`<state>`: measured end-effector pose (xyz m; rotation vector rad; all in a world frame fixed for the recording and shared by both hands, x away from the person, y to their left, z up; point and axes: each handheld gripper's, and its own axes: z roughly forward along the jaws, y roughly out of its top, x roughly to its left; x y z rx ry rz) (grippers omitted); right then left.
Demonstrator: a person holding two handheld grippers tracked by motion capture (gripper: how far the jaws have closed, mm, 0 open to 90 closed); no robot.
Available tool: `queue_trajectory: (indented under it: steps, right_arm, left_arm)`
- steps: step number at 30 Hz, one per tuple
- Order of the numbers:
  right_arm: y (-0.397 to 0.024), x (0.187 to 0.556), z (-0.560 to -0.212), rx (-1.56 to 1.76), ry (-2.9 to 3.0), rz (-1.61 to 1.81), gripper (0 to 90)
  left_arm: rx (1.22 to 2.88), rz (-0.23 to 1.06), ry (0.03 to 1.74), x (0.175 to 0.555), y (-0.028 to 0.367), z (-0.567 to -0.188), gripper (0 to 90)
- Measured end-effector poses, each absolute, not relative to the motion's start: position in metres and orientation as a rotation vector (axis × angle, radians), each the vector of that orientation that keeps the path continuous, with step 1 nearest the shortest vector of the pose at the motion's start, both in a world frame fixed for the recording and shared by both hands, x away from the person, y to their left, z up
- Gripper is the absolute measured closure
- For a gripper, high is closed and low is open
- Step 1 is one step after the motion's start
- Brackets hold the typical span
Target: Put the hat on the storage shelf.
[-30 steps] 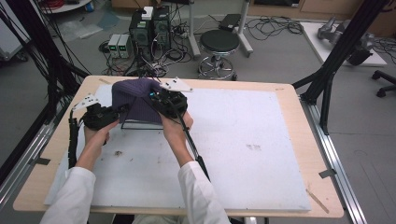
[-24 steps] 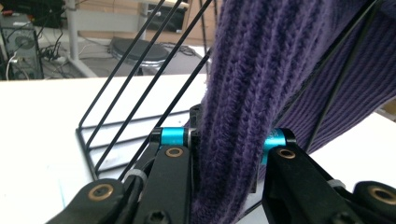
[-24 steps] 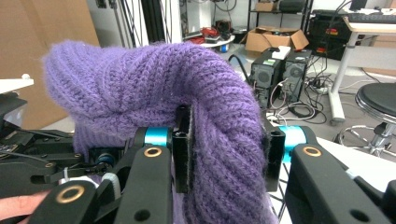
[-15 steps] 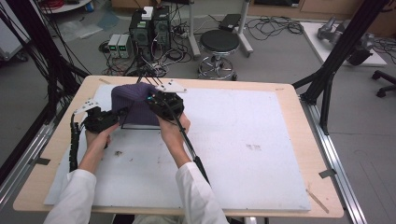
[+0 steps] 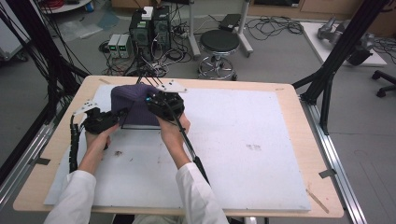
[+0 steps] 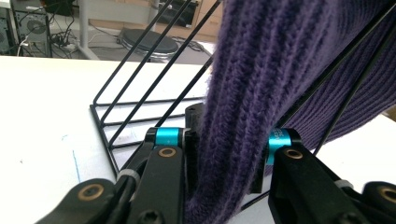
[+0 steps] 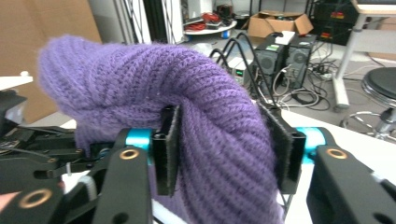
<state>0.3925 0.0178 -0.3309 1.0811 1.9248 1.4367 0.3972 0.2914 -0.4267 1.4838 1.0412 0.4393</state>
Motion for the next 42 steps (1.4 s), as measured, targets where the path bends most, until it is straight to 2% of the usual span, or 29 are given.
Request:
queue_trajectory:
  steps: [2,12,15,17,34,42]
  right_arm:
    - [0.017,0.392,-0.33,1.076,1.919,1.425,48.0]
    - [0.007,0.386,-0.32,1.087,1.874,1.407,21.1]
    - [0.002,0.383,-0.318,1.087,1.84,1.399,17.2]
    - [-0.001,0.383,-0.317,1.089,1.829,1.403,14.3]
    - [-0.016,0.383,-0.313,1.073,1.774,1.383,11.3]
    - [-0.048,0.373,-0.306,1.101,1.69,1.345,10.5]
  left_arm:
    - [1.484,0.452,1.049,0.397,0.292,-0.426,70.7]
    - [1.452,0.467,1.048,0.392,0.296,-0.424,46.0]
    - [1.448,0.463,1.028,0.391,0.295,-0.423,35.7]
    - [1.465,0.49,1.008,0.389,0.293,-0.421,34.4]
    - [1.432,0.627,0.971,0.373,0.288,-0.402,22.3]
    - [1.31,0.77,0.977,0.352,0.296,-0.385,16.8]
